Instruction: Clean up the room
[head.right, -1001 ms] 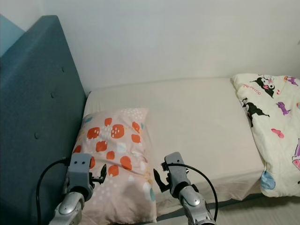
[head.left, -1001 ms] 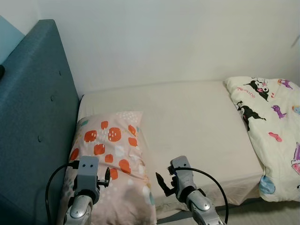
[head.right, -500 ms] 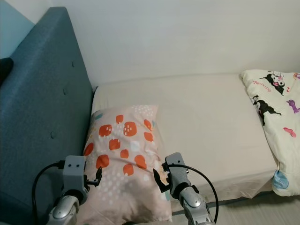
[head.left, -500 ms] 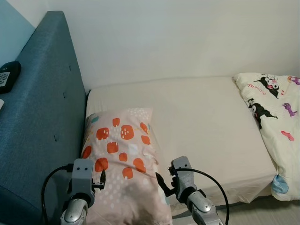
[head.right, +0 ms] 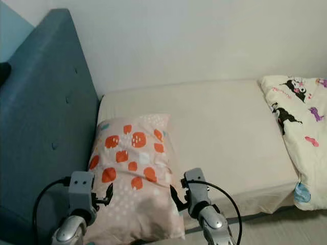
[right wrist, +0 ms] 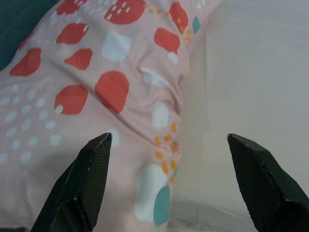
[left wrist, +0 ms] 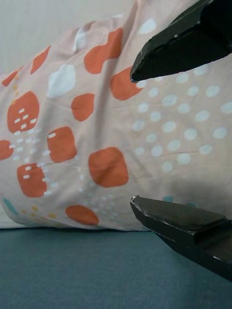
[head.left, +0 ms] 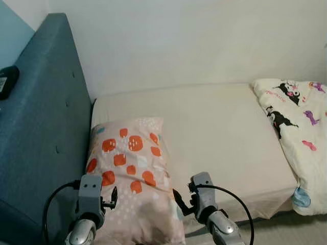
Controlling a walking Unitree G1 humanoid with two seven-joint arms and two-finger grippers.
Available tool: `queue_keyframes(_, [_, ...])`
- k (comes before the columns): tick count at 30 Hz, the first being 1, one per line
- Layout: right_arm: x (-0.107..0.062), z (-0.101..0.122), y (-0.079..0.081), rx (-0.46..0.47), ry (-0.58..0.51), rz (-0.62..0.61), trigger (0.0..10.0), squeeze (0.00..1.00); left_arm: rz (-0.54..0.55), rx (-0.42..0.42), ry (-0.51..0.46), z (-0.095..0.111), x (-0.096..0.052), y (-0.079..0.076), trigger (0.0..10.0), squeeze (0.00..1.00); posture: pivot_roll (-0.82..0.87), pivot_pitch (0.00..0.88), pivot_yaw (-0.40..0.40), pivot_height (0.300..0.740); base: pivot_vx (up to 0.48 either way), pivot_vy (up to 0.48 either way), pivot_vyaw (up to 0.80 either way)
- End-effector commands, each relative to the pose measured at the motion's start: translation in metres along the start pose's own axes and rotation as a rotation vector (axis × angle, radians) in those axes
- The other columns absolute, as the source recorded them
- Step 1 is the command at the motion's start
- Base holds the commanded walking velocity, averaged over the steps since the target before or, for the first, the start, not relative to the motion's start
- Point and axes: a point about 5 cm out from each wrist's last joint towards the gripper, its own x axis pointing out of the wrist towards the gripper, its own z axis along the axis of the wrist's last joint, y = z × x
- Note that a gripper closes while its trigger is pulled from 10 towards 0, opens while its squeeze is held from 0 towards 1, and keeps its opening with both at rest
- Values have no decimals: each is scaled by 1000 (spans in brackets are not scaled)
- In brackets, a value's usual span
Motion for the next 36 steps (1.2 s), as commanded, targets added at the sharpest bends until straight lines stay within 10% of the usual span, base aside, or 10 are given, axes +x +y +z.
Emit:
queue_keyframes(1, [-3, -5, 0, 20, 16, -1, 10000, 0, -6, -1, 23, -4, -3, 0, 10000, 0, 33, 109, -46, 654, 0, 0, 0])
queue_keyframes(36, [-11, 32, 8, 29, -197, 21, 10000, 0, -86, 67, -114, 29, 13, -20, 10000, 0, 30, 141, -5, 635, 0, 0, 0])
